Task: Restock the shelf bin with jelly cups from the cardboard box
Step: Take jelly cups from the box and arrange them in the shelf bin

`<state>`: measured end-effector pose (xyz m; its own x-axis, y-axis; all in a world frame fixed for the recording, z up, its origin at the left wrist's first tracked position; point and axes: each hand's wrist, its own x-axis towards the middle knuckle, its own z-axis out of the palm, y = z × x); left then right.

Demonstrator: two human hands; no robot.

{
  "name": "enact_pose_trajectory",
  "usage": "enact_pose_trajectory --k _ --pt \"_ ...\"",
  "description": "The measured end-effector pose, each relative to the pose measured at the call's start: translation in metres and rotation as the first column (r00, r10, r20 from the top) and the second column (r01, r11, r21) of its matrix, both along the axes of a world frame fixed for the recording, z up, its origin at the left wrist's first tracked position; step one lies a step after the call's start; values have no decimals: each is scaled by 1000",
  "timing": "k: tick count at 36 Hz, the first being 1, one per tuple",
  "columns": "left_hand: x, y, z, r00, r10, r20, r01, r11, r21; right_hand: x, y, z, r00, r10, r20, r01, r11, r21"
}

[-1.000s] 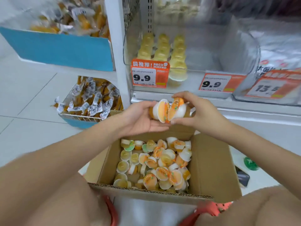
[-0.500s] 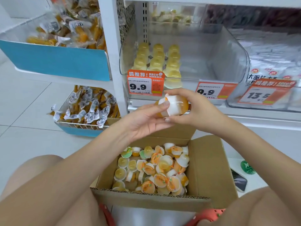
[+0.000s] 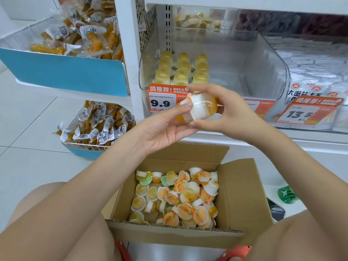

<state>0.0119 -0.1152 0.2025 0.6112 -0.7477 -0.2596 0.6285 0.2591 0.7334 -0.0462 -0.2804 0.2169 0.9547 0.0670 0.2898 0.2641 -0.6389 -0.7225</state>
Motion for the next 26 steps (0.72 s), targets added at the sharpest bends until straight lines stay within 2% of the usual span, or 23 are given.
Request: enact_pose_trajectory --k 2,4,6,8,10,12,15,18,23,26 --pt "2 1 7 983 -49 175 32 995 97 6 -6 7 997 -64 34 61 996 63" --pt "3 4 13 904 -123 410 15 966 257 13 -19 18 979 -172 106 163 983 89" --pt "6 8 12 821 -170 544 -72 916 396 23 -35 32 943 -299 144 284 952 113" --pt "14 11 6 706 -218 674 -230 830 509 38 -55 44 904 -411 121 409 912 44" --pt "24 12 -2 573 -288 767 -383 733 562 59 -75 51 876 -478 56 482 869 -114" --pt "33 12 -6 529 -341 778 -427 685 590 82 -89 50 863 -505 -37 479 839 -258" --pt "42 12 -9 540 -403 739 -379 667 641 116 -101 39 835 -518 -186 417 817 -399" --pt "50 15 -13 524 -407 748 -404 655 639 146 -111 23 805 -535 -256 364 787 -497" --pt "62 24 -19 430 -439 789 -471 637 610 185 -129 -5 793 -581 -184 406 729 -552" --pt "65 26 -22 444 -417 793 -445 666 599 198 -143 -21 796 -583 -162 441 742 -505"
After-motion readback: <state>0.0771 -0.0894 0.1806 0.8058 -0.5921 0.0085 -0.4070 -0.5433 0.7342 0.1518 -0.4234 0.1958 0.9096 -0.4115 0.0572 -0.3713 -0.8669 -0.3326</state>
